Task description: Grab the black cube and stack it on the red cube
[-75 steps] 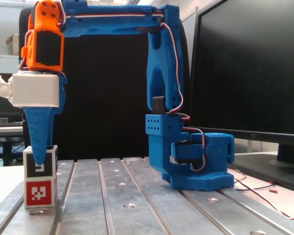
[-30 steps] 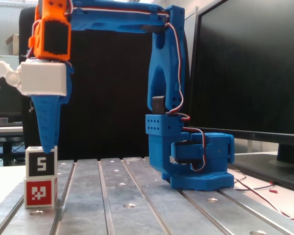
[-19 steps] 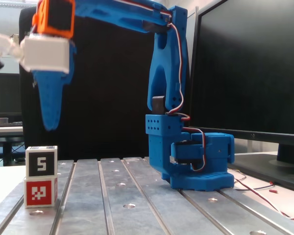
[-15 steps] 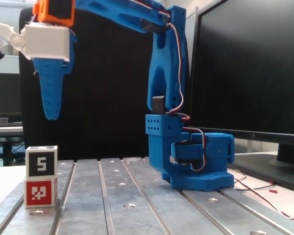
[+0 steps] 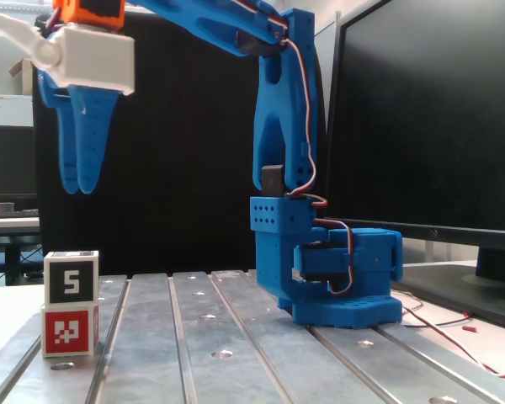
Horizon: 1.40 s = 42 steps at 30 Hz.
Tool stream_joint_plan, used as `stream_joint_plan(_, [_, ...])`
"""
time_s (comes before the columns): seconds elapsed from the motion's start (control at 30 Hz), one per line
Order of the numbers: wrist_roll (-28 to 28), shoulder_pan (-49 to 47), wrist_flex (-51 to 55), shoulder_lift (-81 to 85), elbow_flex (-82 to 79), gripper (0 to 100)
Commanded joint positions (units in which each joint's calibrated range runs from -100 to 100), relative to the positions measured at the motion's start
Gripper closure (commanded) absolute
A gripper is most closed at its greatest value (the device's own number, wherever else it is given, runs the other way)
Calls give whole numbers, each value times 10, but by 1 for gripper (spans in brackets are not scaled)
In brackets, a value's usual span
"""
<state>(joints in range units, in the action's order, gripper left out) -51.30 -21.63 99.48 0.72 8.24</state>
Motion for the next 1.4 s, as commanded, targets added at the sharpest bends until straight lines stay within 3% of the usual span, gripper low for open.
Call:
stream_joint_plan(0.0, [91,17,3,4,16,77])
stream_joint_plan(0.27, [316,80,2,12,-40,77])
stream_joint_plan(0.5, [396,124,2,29,-47,82])
stream_joint_plan(0.77, [432,155,-115,147,-219,98])
stream_joint_plan(1.03, [477,199,-288,324,-485,99])
stream_joint_plan(1.37, [482,218,-369,492,-665,99])
